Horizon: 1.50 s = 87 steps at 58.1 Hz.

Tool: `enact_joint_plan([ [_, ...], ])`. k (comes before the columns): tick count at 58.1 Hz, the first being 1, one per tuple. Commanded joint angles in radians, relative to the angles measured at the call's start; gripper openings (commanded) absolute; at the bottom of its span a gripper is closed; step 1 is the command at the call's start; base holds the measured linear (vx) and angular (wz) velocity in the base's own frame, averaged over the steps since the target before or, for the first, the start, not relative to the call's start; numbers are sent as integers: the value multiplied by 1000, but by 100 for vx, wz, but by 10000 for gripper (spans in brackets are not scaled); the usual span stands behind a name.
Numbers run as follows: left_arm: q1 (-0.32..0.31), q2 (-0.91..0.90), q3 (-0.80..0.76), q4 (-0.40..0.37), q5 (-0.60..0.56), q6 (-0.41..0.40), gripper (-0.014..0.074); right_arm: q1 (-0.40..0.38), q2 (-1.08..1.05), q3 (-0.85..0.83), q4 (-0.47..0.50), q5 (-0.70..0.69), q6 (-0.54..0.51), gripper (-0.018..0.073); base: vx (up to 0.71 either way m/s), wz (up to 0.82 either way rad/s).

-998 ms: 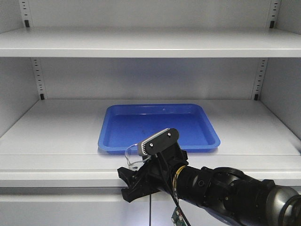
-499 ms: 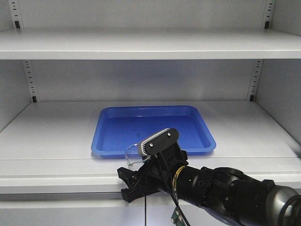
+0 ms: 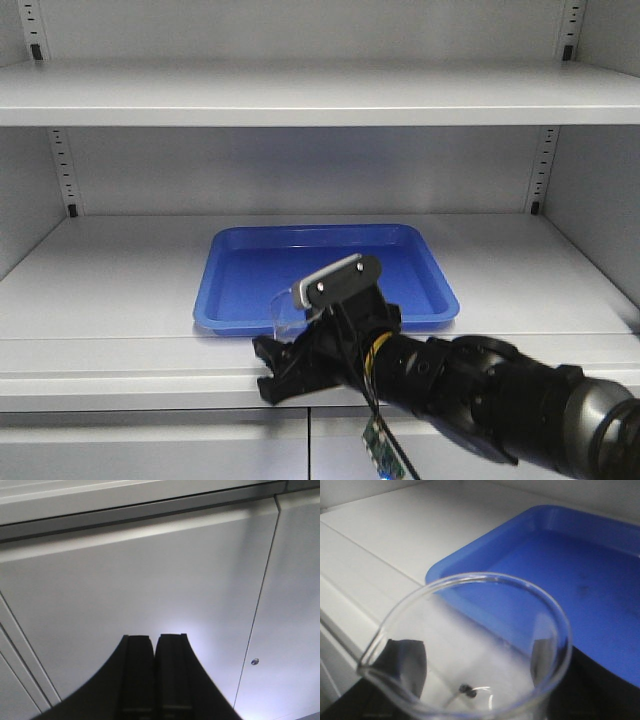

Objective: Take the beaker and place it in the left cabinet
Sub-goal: 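Extend the right gripper with the beaker over the blue tray, then lower the beaker onto the blue tray and open the right gripper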

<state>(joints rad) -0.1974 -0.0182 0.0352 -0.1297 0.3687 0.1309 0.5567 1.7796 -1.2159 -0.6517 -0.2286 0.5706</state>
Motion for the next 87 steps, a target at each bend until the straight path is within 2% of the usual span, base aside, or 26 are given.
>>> enact_joint_plan([
  [1, -6, -10, -19, -10, -82, -1, -6, -17, -39, -91, 17, -36, -37, 226, 0, 0],
  [16, -6, -10, -19, -10, -82, -1, -6, -103, 112, -299, 19, -22, -36, 226, 0, 0],
  [26, -6, -10, -19, -10, -82, -1, -6, -151, 248, -475, 44, 12, 10, 228, 0, 0],
  [35, -6, -10, -19, -10, -82, -1, -6, -152, 355, -603, 44, 116, 17, 235, 0, 0],
  [47, -6, -10, -19, -10, -82, -1, -6, -152, 387, -630, 44, 133, 17, 272, 0, 0],
  [56, -6, -10, -19, -10, -82, -1, -6, -150, 387, -630, 44, 149, 18, 366, 0, 0],
  [63, -6, -10, -19, -10, -82, -1, -6, -150, 387, -630, 46, 165, 30, 495, 0, 0],
  [72, -6, -10, -19, -10, -82, -1, -6, -150, 376, -630, 48, 199, 95, 657, 0, 0],
  [78, -6, -10, -19, -10, -82, -1, -6, -149, 359, -630, 48, 235, 117, 692, 0, 0],
  [87, -6, -10, -19, -10, -82, -1, -6, -149, 327, -630, 48, 248, 117, 685, 0, 0],
])
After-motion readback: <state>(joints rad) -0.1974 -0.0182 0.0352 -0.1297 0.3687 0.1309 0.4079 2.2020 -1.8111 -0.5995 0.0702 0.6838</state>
